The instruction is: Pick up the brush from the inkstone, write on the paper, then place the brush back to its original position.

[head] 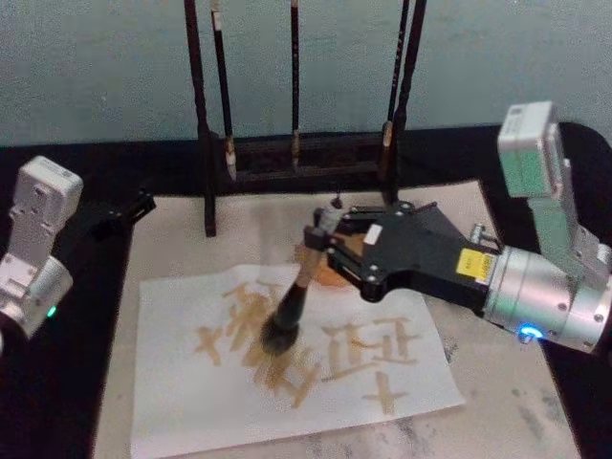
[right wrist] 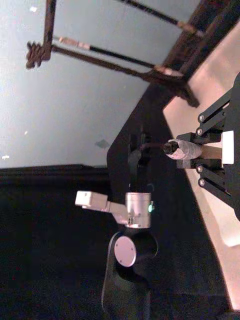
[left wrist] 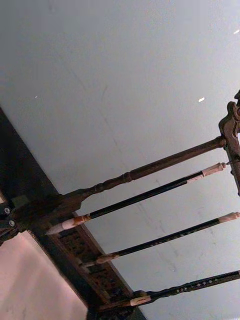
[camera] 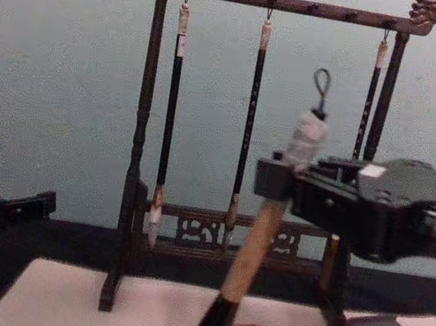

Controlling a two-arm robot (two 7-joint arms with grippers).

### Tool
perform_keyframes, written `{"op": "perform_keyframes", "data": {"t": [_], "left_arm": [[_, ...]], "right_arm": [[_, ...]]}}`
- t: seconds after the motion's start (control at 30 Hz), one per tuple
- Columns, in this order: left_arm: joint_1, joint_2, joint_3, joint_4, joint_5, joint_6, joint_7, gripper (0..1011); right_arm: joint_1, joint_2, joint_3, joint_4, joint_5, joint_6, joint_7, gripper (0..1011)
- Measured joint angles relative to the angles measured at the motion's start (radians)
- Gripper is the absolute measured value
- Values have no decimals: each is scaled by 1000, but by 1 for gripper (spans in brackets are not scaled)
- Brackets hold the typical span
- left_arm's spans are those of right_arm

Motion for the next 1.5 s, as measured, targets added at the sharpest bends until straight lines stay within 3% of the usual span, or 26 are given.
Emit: {"op": "perform_keyframes", "data": {"t": [0.63,1.5], "left_arm": [[0,0,0,0,0,0,0,1002],[0,0,0,0,0,0,0,1002]], "right_arm": [[-150,63,118,25,80,-87,-31,164],[-240,77,234,85,102,-128,-46,164]]}}
